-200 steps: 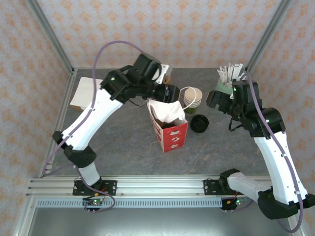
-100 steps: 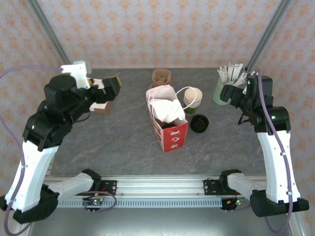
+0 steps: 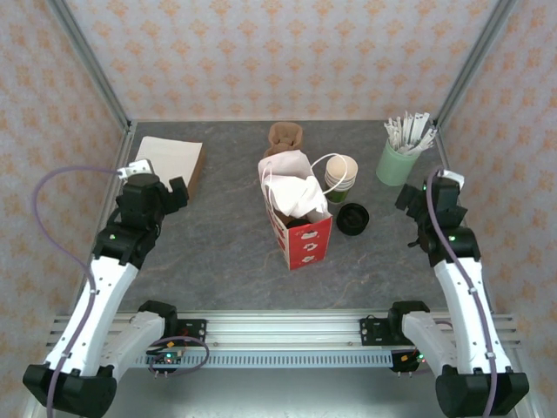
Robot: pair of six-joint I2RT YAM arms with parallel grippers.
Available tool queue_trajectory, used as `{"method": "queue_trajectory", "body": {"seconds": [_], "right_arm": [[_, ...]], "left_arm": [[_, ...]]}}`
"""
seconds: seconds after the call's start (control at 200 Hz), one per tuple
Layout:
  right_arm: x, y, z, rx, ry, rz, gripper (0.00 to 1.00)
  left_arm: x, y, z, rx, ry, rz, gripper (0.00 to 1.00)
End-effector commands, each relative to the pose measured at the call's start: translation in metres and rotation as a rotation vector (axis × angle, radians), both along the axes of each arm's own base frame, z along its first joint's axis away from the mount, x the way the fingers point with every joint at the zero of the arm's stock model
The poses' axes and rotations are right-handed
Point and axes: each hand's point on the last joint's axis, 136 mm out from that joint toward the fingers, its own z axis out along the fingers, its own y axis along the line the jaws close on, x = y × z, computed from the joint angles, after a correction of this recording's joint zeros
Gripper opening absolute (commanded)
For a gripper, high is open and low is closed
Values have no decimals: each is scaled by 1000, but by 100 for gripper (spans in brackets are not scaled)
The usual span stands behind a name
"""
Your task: Pack the takeout coffee
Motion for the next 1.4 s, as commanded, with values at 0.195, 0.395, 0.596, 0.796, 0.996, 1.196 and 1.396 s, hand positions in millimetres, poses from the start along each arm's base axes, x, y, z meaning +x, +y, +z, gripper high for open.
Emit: {"method": "queue_trajectory", "body": {"seconds": [0.195, 0.395, 0.596, 0.796, 0.996, 1.196, 1.396], "right_arm": [[36, -15, -41, -61, -152, -56, 99], [61, -11, -66, -50, -275, -29, 99], [84, -1, -91, -35, -333, 46, 99], [100, 8, -113, -11, -346, 104, 99], [110, 17, -134, 4, -338, 156, 99], [125, 21, -141, 15, -247, 180, 99], [126, 20, -141, 13, -248, 181, 99]], "left_arm": [[13, 38, -49, 105, -63, 97, 100], [24, 45, -64, 140, -89, 97, 100], [37, 42, -75, 155, -118, 62, 100], [55, 35, -94, 142, -135, 19, 100], [67, 23, -105, 140, -161, -65, 100], [80, 2, -116, 131, -185, -194, 100], [88, -11, -136, 119, -197, -255, 100]]}}
